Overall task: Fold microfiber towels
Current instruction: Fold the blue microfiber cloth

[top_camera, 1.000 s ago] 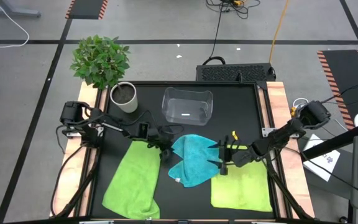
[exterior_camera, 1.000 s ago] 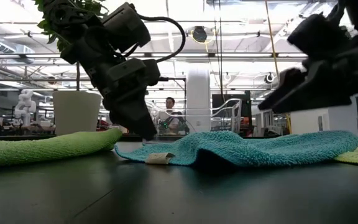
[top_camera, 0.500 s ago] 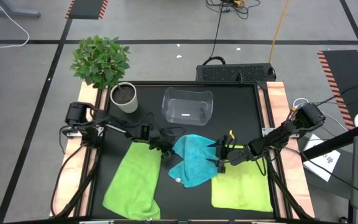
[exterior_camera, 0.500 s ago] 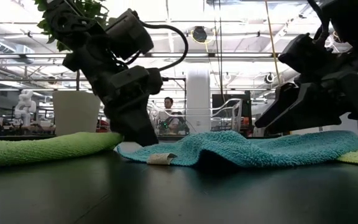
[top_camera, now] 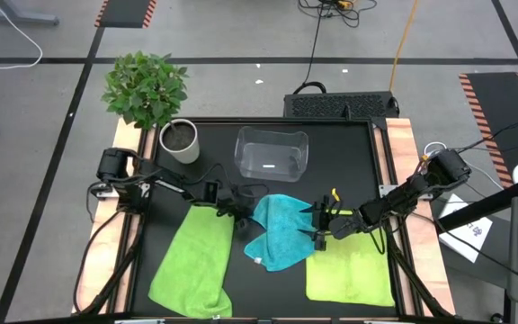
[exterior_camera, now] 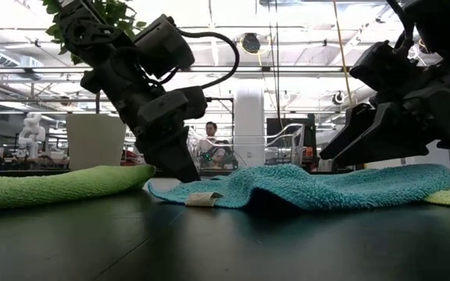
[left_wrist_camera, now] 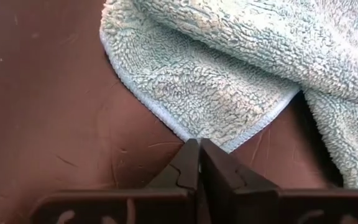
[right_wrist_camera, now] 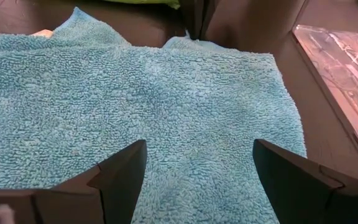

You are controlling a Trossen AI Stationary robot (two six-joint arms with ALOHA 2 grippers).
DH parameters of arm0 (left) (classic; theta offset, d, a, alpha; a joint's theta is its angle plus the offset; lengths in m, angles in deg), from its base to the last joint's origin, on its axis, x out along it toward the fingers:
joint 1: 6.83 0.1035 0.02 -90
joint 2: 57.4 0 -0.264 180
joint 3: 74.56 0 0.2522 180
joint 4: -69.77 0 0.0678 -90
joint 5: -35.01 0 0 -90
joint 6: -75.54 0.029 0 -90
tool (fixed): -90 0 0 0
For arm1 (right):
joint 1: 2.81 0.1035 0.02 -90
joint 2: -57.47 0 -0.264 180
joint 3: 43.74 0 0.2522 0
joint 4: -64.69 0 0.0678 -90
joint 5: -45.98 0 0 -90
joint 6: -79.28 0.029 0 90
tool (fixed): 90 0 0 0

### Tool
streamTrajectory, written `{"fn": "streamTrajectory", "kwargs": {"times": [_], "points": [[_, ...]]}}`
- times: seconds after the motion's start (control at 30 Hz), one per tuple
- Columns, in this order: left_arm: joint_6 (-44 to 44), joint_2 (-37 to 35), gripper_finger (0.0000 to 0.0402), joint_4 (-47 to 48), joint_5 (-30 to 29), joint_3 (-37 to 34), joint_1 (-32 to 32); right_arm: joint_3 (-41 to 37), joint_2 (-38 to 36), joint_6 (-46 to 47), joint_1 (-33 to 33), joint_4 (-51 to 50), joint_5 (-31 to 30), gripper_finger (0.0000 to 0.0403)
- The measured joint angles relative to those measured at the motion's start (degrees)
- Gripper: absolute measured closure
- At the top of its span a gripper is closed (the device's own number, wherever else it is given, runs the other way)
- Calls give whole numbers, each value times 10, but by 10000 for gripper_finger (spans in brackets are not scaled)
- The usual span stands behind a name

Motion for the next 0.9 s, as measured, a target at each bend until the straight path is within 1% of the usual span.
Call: {"fn": "streamTrajectory", "kwargs": {"times": [0.27, 0.53, 0.67, 0.83, 0.9], "points": [[4, -26, 399, 99, -42, 1, -1, 0, 0, 0, 0, 0, 0, 119], [5, -91, 401, 214, -99, -5, -1, 0, 0, 9, 0, -3, 0, 119], [13, -103, 401, 221, -114, -3, 9, -1, 0, 16, 0, -10, 0, 119], [46, -102, 401, 218, -120, -3, 35, -11, 1, 35, -4, -6, 27, 120], [55, -102, 401, 221, -120, -2, 47, -15, 1, 37, -5, -4, 28, 120]]}}
